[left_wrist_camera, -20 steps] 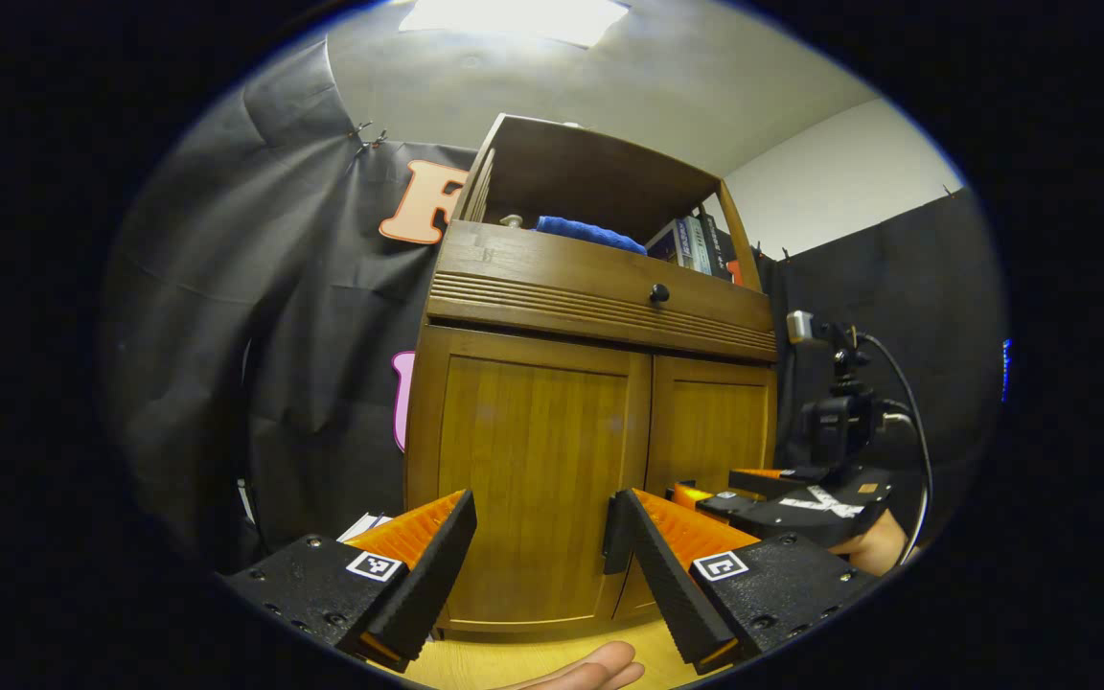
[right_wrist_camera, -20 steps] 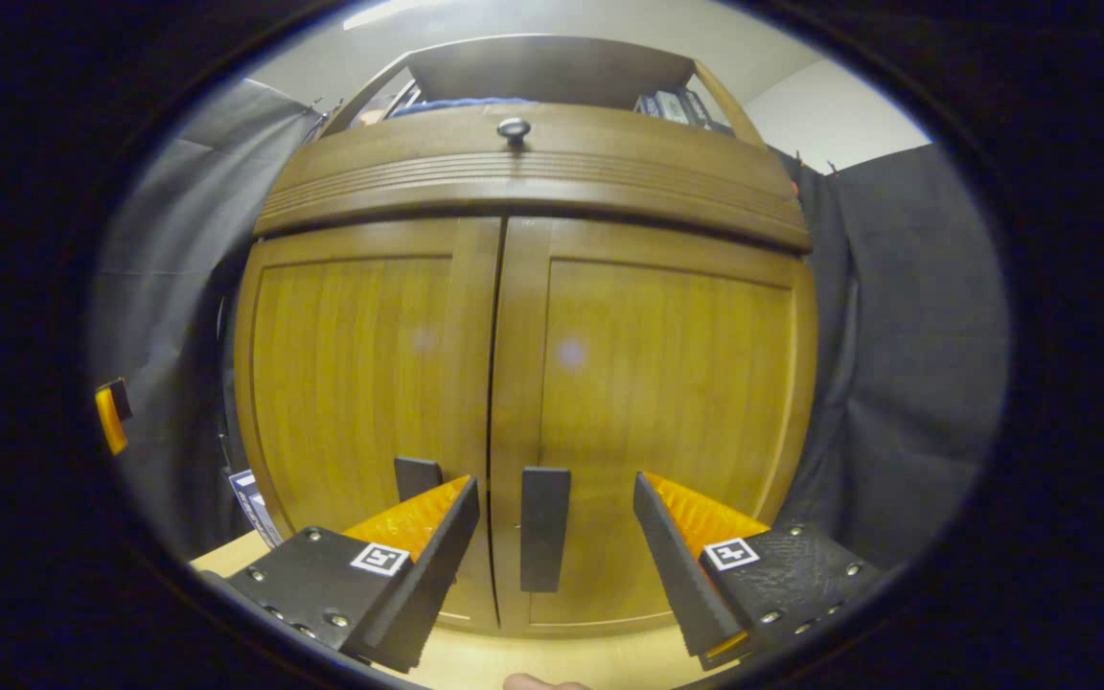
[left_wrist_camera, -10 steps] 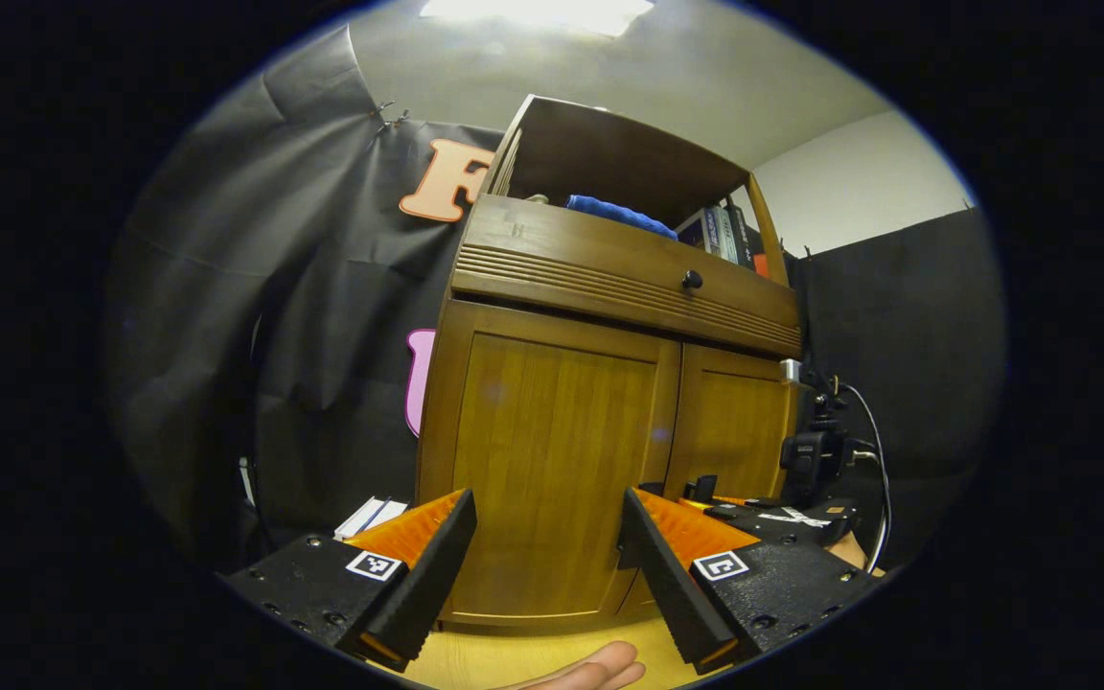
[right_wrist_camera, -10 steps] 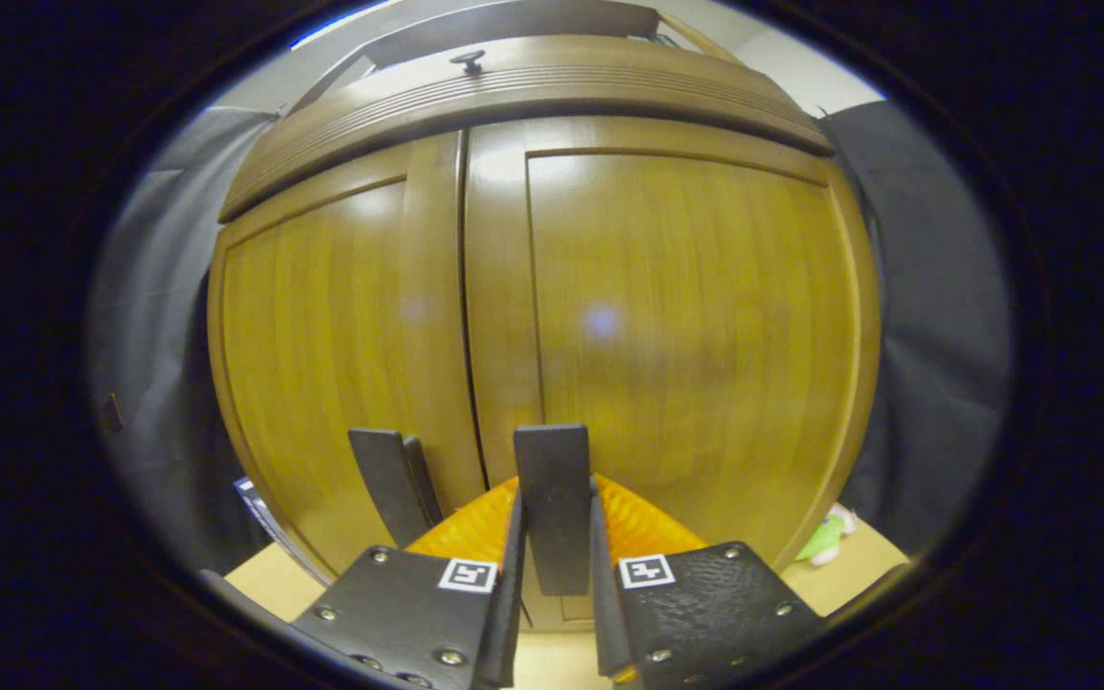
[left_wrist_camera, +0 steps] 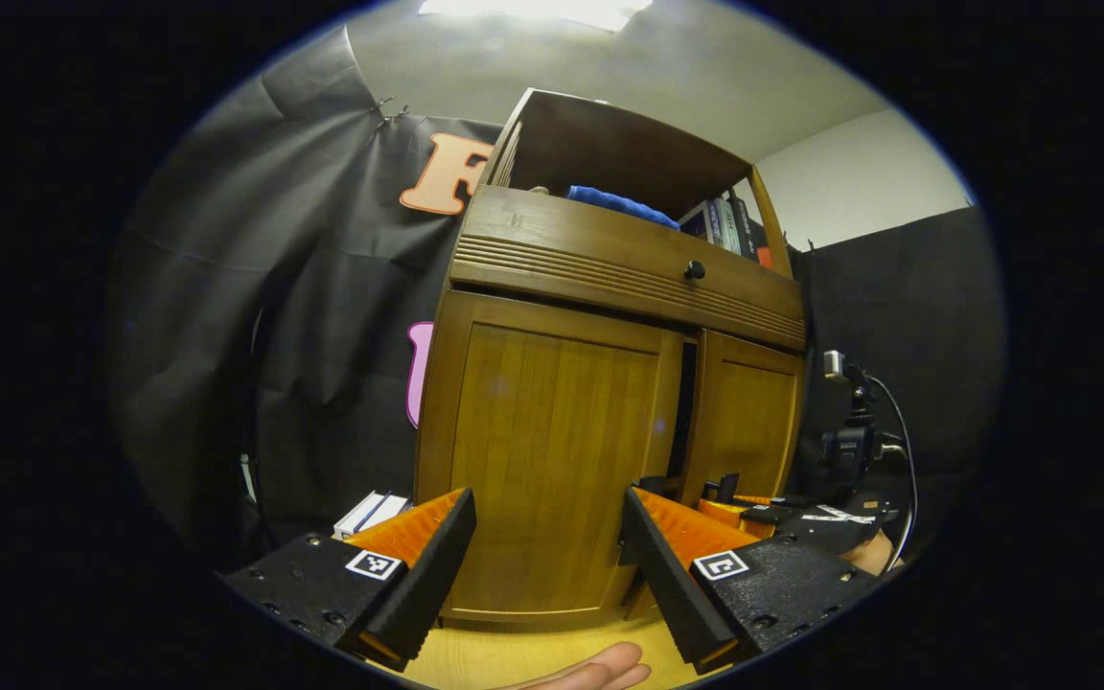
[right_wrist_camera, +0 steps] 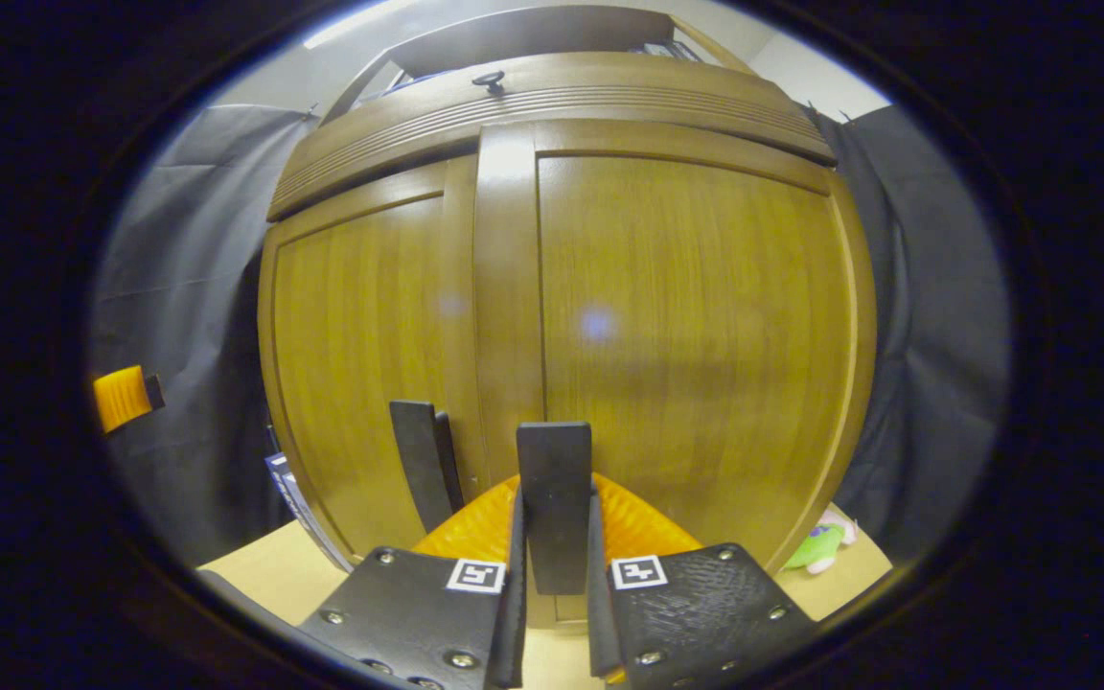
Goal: Open the right door of the double-door shoe cabinet with the right hand, and open the left door with the left hand.
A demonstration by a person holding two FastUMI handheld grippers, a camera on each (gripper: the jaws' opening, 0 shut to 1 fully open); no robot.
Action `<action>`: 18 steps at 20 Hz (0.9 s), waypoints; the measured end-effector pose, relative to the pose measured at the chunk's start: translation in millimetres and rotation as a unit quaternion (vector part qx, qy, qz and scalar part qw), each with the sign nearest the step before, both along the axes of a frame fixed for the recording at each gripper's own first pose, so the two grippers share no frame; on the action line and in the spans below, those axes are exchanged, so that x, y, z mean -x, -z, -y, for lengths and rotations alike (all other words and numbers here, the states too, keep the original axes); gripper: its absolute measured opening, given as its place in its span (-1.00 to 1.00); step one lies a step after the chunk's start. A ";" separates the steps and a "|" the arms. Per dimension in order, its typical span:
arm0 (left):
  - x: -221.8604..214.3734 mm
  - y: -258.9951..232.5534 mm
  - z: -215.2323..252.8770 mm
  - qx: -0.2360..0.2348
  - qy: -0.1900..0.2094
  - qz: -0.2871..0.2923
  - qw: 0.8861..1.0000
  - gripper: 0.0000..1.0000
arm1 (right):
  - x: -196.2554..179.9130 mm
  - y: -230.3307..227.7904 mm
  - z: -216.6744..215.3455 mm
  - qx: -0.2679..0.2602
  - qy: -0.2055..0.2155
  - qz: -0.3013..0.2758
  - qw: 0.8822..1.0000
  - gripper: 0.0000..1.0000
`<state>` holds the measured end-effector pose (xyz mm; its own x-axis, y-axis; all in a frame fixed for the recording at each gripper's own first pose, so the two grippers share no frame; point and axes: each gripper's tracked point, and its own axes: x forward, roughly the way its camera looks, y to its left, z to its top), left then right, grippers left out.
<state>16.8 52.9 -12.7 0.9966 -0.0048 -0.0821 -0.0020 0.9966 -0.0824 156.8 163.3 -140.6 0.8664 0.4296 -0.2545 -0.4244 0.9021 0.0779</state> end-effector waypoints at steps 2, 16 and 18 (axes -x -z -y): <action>1.3 -0.7 3.3 -0.004 0.003 0.002 1.000 0.90 | 5.2 -1.3 4.5 0.002 -0.002 0.002 1.000 -0.48; 1.3 10.1 28.9 -0.030 0.026 -0.008 0.999 0.90 | 53.1 -13.7 54.7 0.015 -0.006 0.005 1.000 -0.48; 1.7 10.1 33.8 -0.036 0.029 -0.006 0.999 0.89 | 56.5 -14.3 60.0 0.020 -0.004 0.004 1.000 -0.48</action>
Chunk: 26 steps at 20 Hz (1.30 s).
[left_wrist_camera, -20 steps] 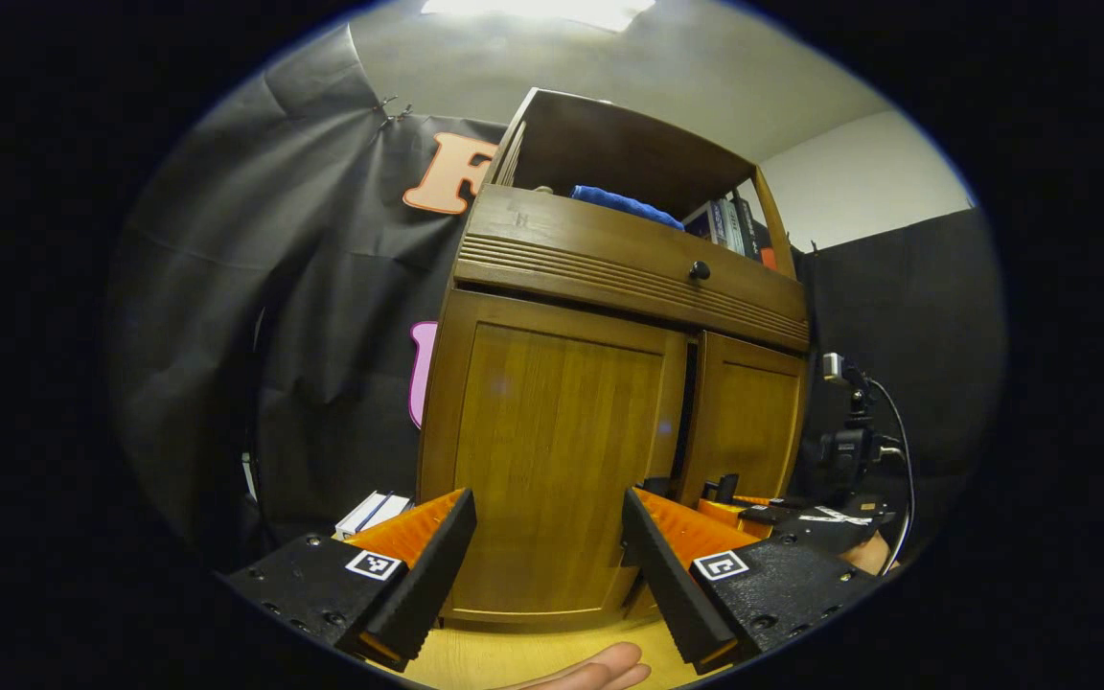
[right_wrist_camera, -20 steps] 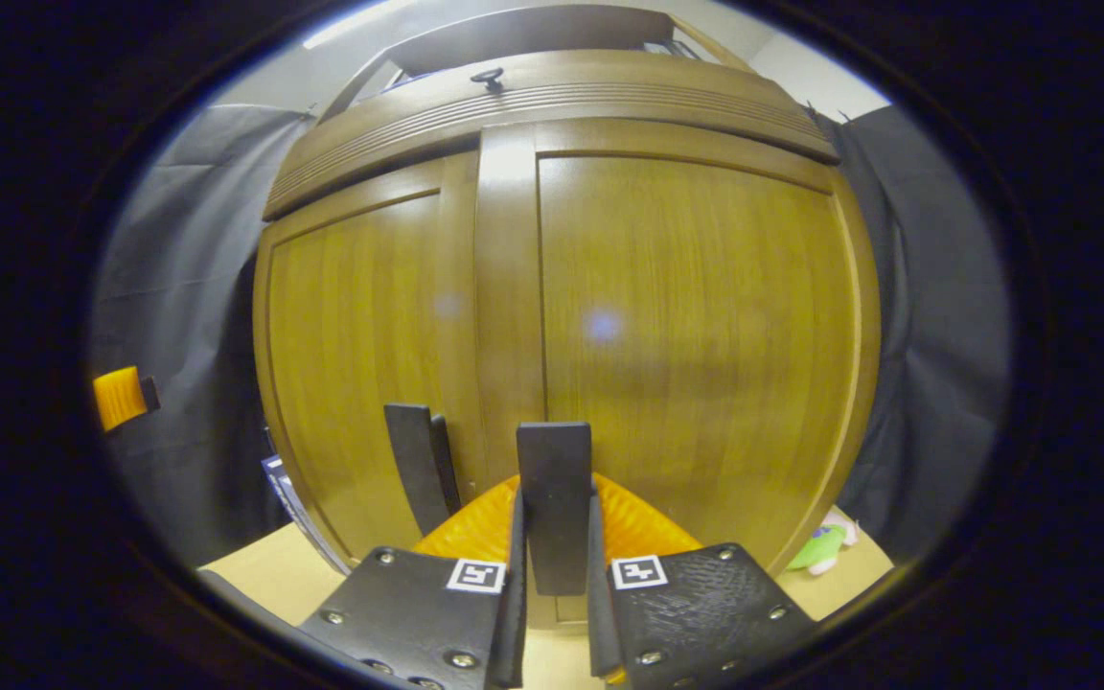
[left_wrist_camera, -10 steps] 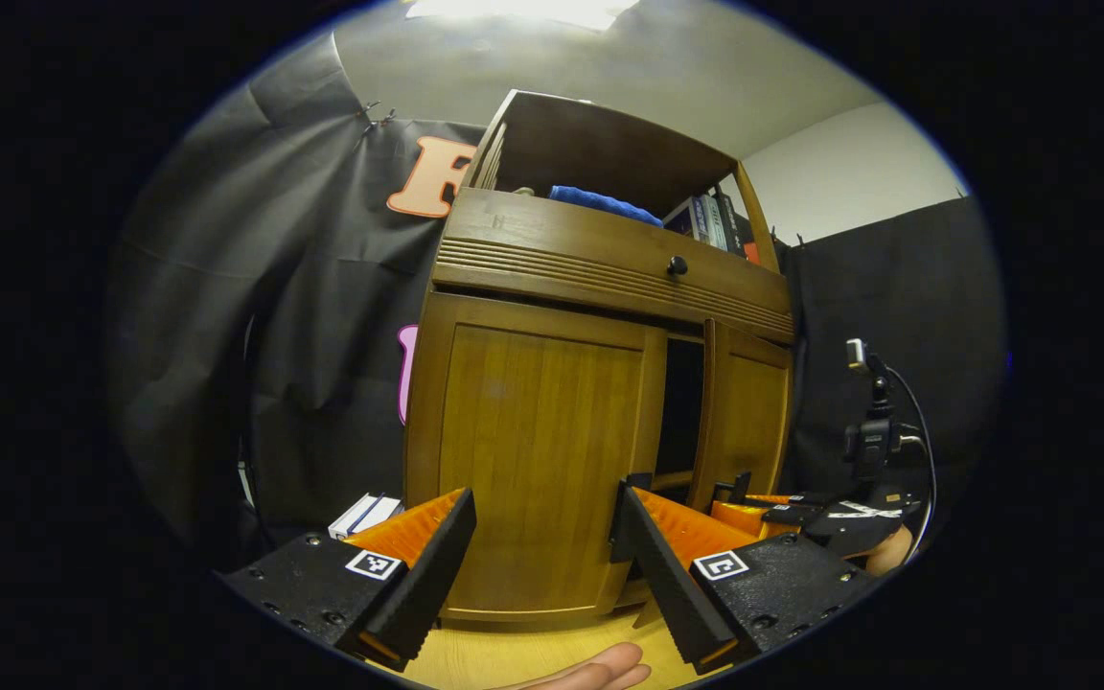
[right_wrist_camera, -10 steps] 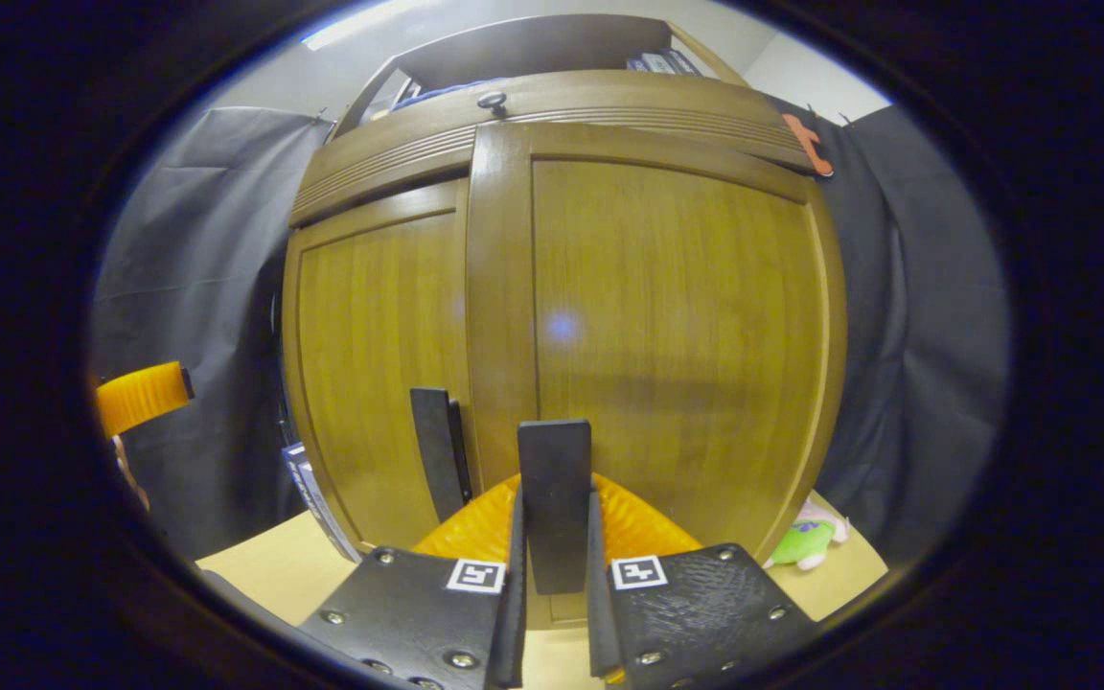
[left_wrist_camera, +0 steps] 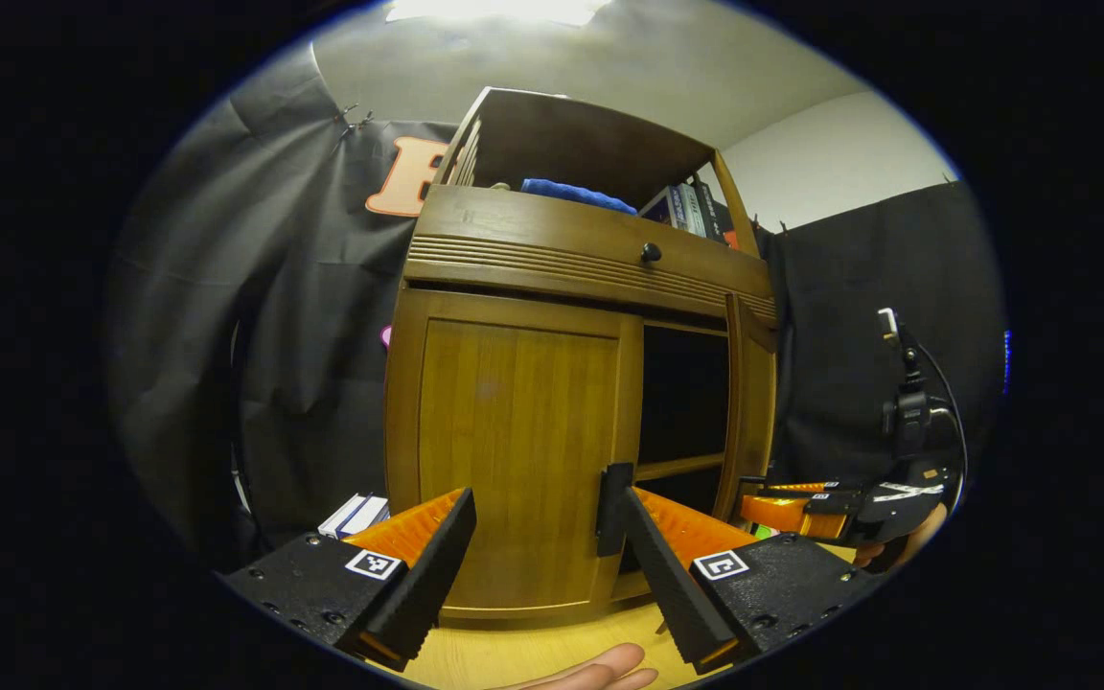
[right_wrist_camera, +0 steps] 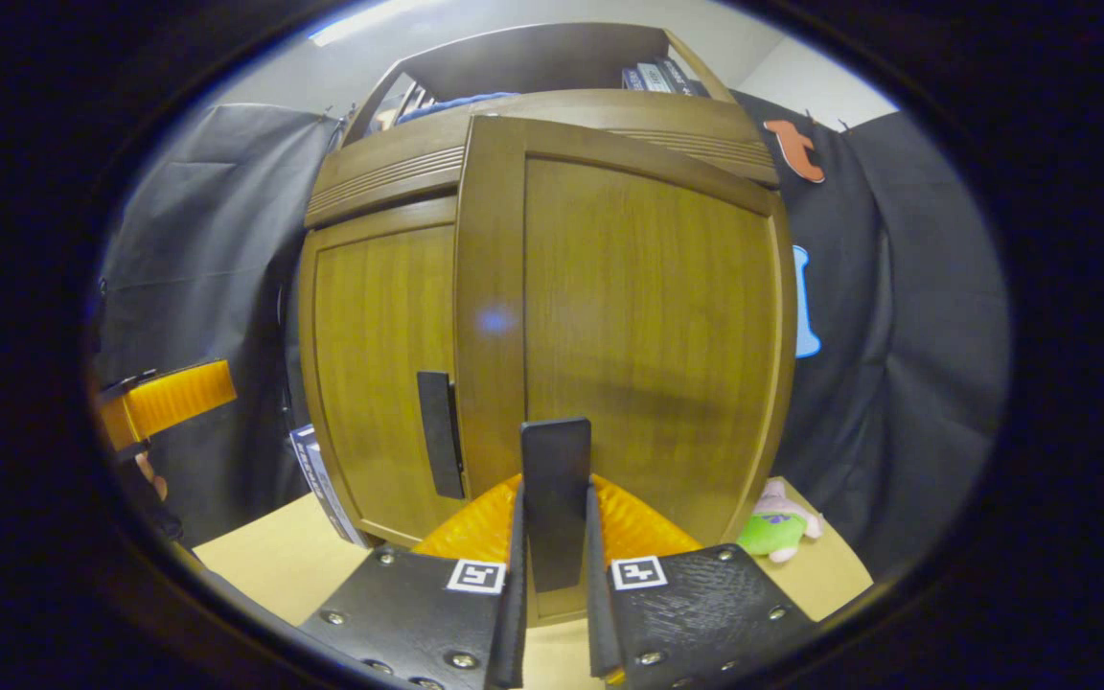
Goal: Open the right door of the double-door shoe cabinet with the right hand, and open the left door with the left hand.
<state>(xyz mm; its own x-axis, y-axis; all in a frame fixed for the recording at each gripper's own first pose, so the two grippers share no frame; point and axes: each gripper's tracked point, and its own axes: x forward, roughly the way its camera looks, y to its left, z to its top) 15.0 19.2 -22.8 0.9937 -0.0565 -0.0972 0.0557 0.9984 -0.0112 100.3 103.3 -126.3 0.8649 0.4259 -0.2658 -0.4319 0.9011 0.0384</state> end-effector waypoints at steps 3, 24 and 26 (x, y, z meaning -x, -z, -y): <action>2.3 5.4 7.1 -0.006 0.007 -0.006 1.000 0.89 | 5.8 -1.2 9.2 0.003 0.008 0.000 1.000 -0.48; 3.4 1.5 1.2 -0.013 -0.010 0.000 1.000 0.89 | 37.4 -14.9 79.0 0.018 0.079 0.019 0.997 -0.53; 1.2 1.8 1.9 -0.013 -0.010 0.000 1.000 0.82 | 38.4 -14.2 82.5 0.009 0.082 0.017 0.996 -0.55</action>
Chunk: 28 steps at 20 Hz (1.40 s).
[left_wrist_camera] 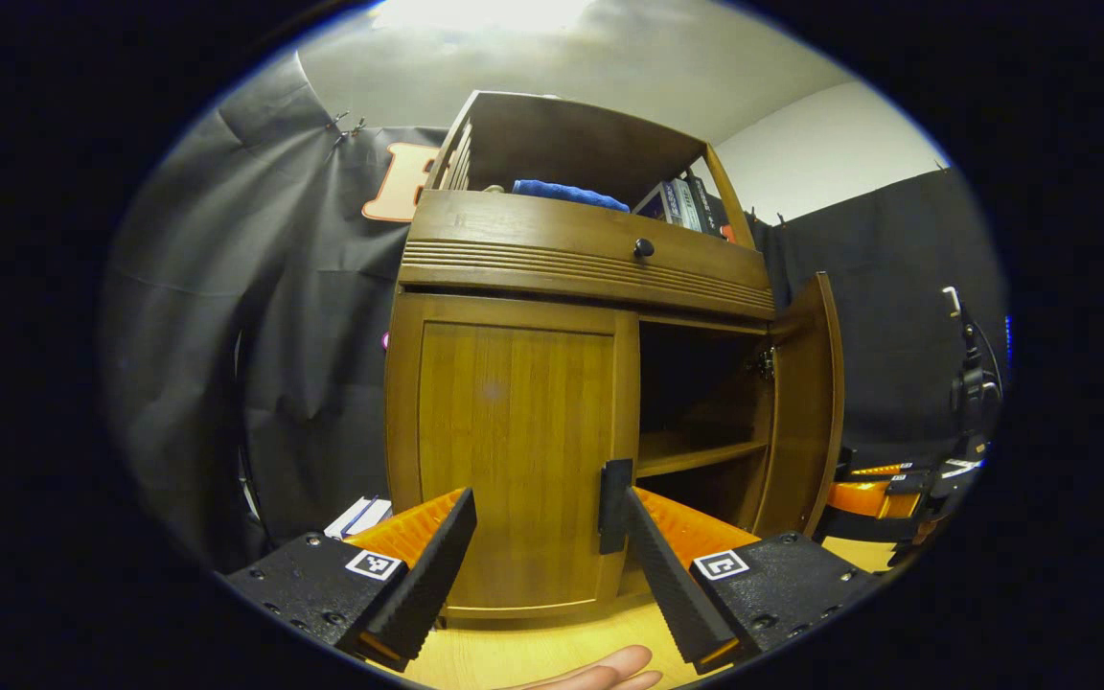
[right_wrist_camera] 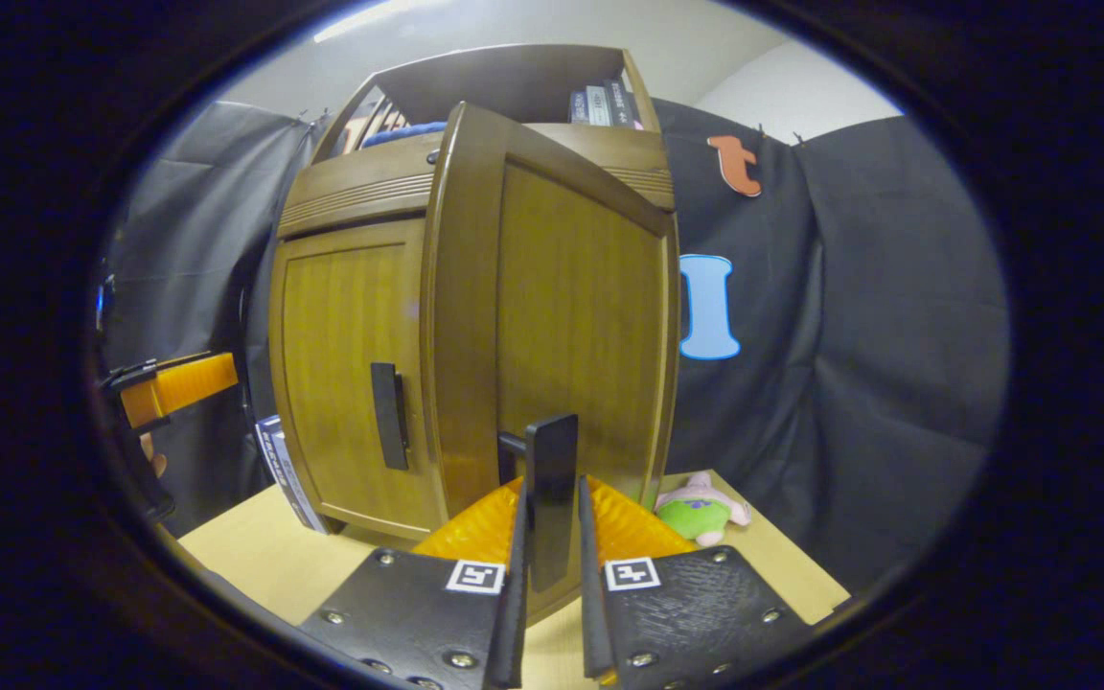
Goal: Open the right door of the double-door shoe cabinet with the right hand, and open the left door with the left hand.
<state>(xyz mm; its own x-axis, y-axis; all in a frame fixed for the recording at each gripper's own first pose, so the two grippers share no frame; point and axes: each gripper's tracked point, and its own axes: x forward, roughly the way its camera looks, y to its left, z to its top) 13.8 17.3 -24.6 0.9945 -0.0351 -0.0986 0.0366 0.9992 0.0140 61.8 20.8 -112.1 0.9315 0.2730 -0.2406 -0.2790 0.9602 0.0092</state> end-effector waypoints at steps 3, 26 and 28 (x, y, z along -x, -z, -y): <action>0.1 2.0 4.5 -0.002 0.005 -0.002 1.000 0.89 | 0.8 -0.7 3.2 -0.006 0.003 0.002 1.000 -0.53; 1.3 9.8 26.4 -0.011 0.031 -0.008 0.999 0.82 | 9.1 -11.7 64.5 0.031 0.079 0.037 0.996 -0.87; 1.5 9.8 25.9 -0.012 0.027 -0.008 1.000 0.82 | 5.6 -8.4 84.8 0.036 0.099 0.037 0.994 -0.88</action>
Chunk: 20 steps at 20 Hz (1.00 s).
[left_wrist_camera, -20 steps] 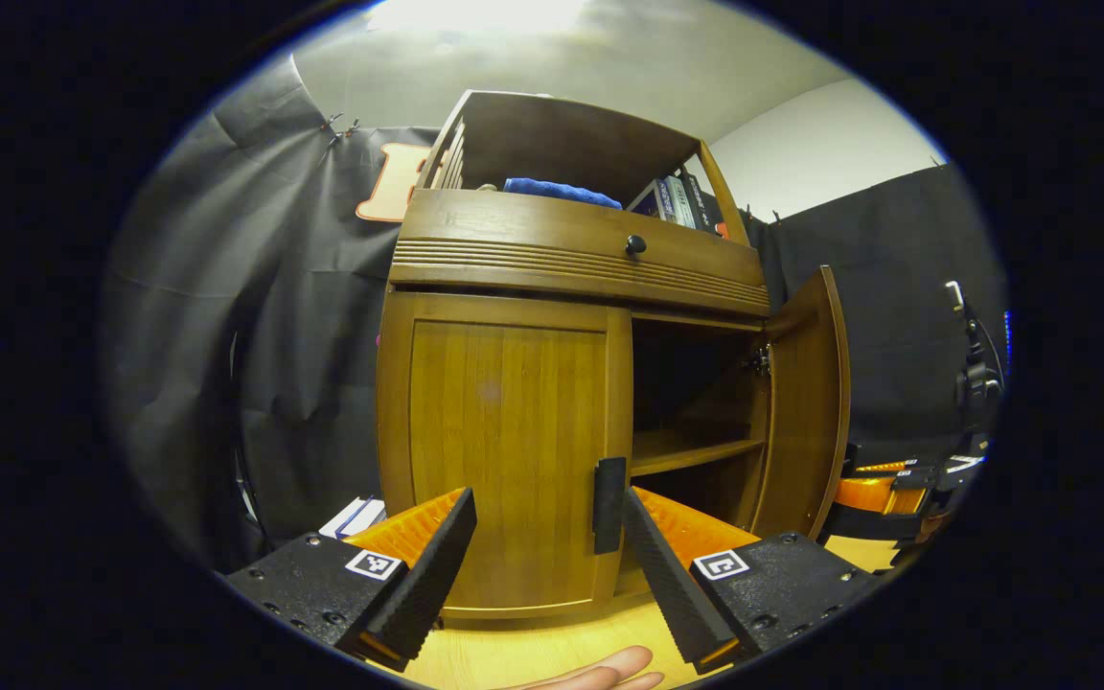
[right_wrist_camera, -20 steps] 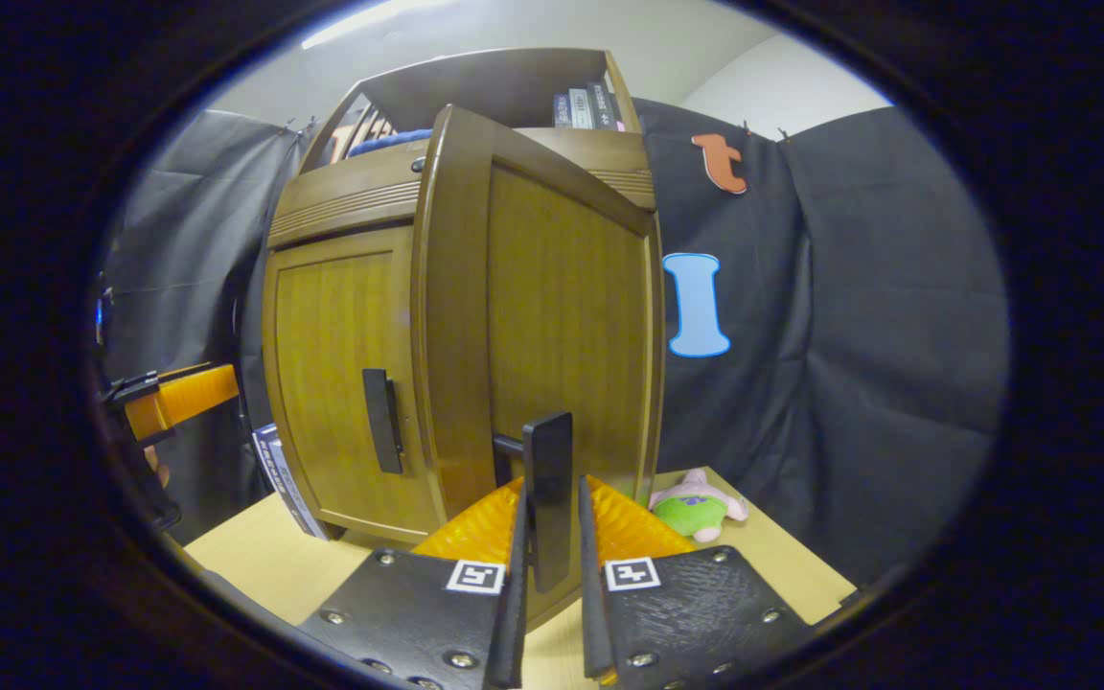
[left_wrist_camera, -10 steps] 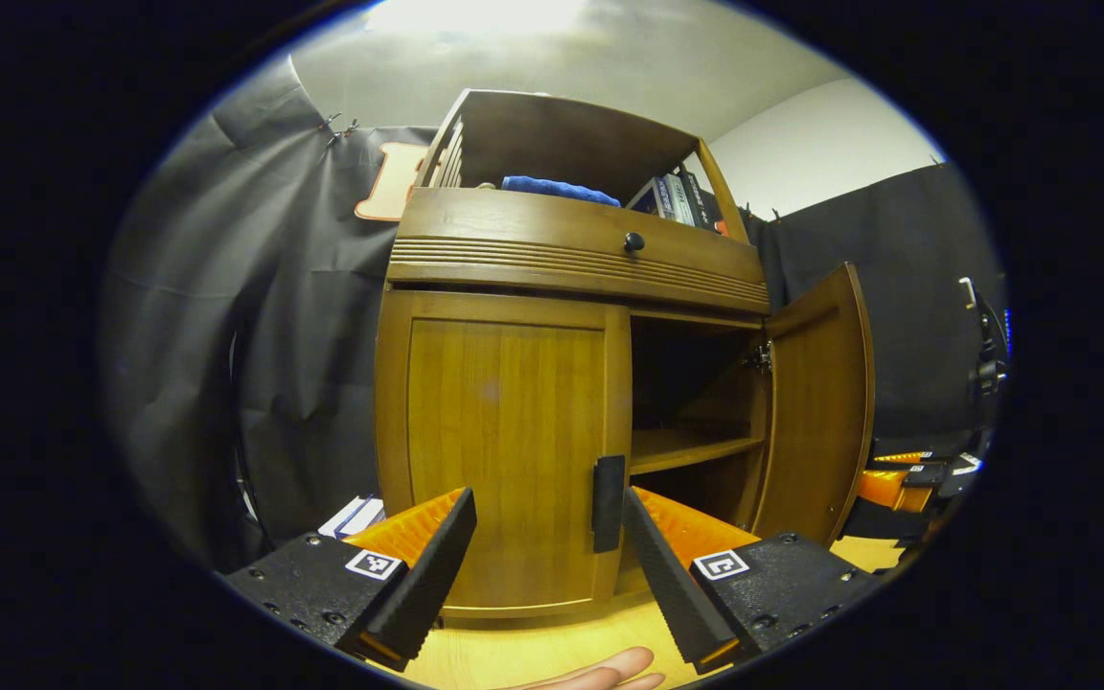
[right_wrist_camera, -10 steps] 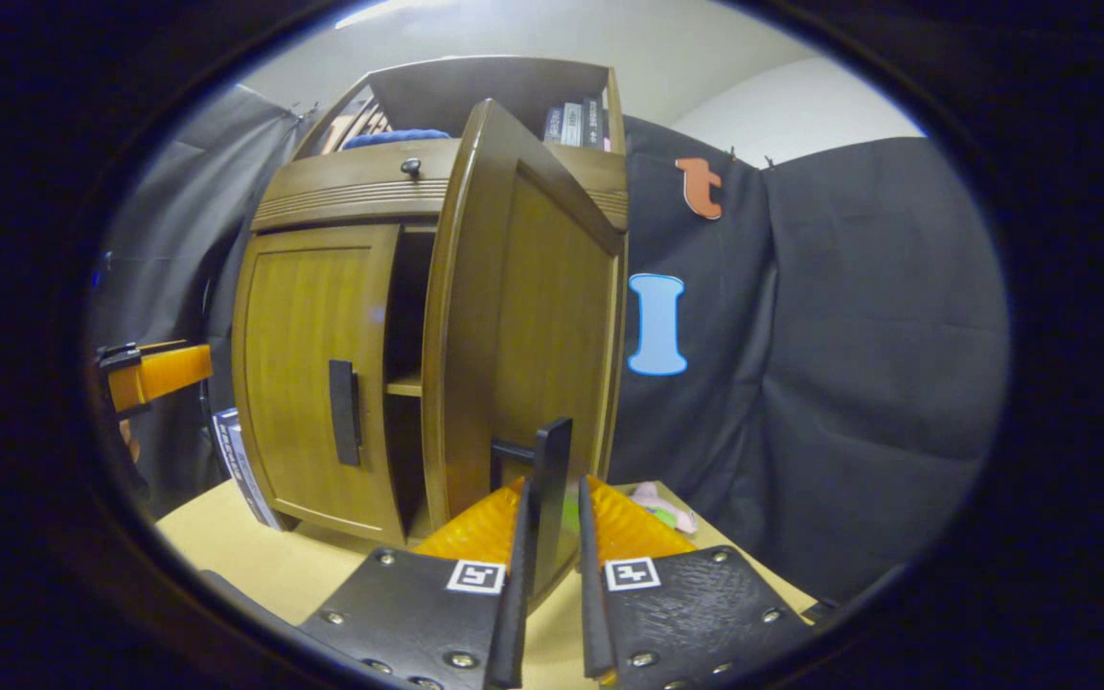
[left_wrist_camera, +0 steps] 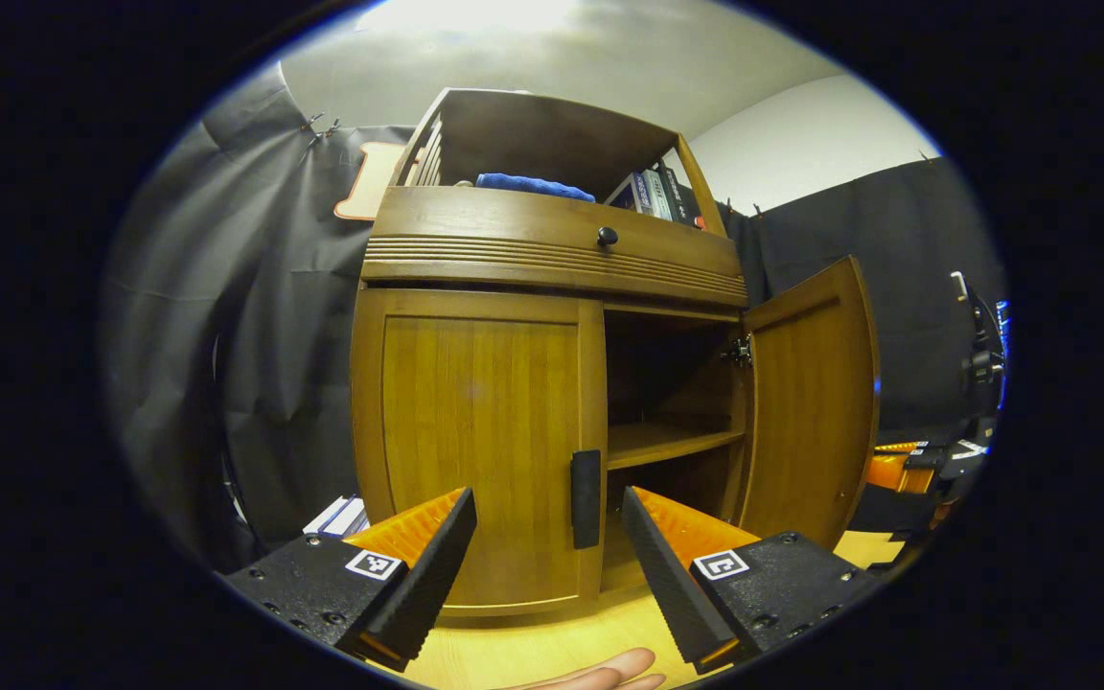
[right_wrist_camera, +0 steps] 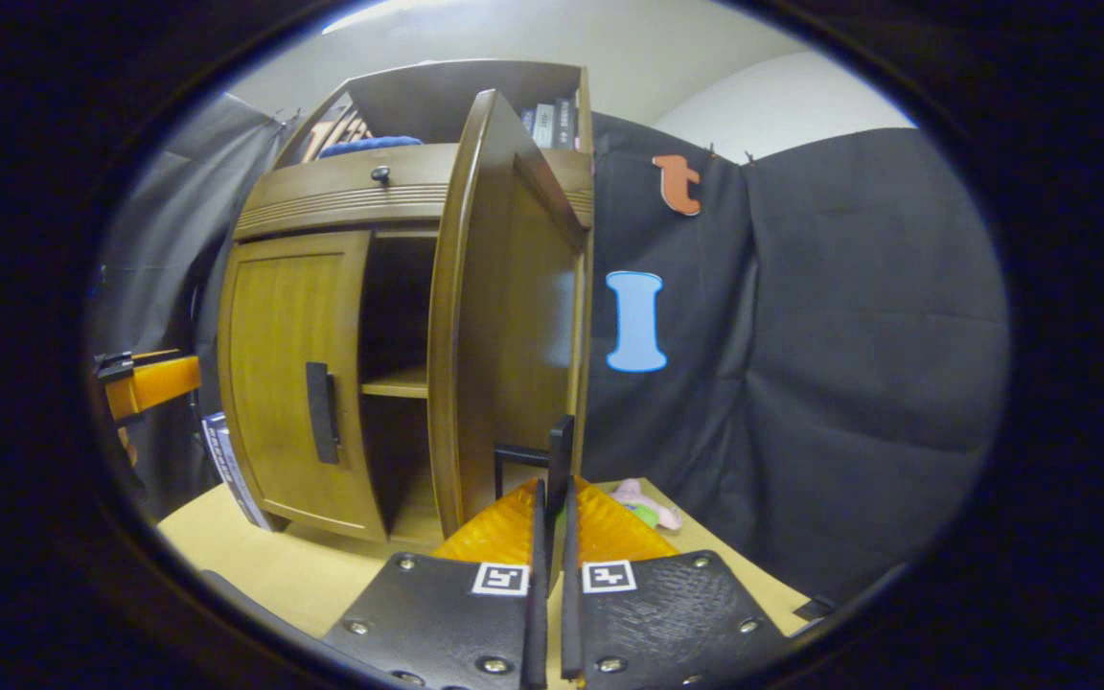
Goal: Open the right door of the double-door shoe cabinet with the right hand, and open the left door with the left hand.
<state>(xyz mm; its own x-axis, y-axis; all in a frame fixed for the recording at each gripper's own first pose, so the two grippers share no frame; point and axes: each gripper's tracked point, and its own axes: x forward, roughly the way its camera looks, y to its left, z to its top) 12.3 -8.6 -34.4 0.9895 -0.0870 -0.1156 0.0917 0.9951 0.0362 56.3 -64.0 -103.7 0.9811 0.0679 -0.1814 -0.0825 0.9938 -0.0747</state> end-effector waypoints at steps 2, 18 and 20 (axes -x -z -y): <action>-2.0 0.8 -1.9 0.001 -0.006 0.000 1.000 0.82 | -5.3 0.0 24.2 -0.001 0.025 0.005 1.000 -0.88; -24.7 36.7 15.8 -0.013 -0.053 -0.020 0.998 0.82 | -53.5 5.0 118.9 -0.094 -0.140 -0.019 0.986 -0.51; -31.1 44.1 23.3 -0.015 -0.053 -0.022 0.998 0.83 | -54.5 5.4 118.1 -0.086 -0.150 -0.018 0.985 -0.48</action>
<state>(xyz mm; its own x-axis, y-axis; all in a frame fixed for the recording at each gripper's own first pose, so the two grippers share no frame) 43.5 -31.9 -78.5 0.9867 0.0225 -0.1609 -0.0122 0.9978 0.0647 110.7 -182.1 -109.1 0.9055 0.3864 -0.1756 -0.3740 0.9220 0.1002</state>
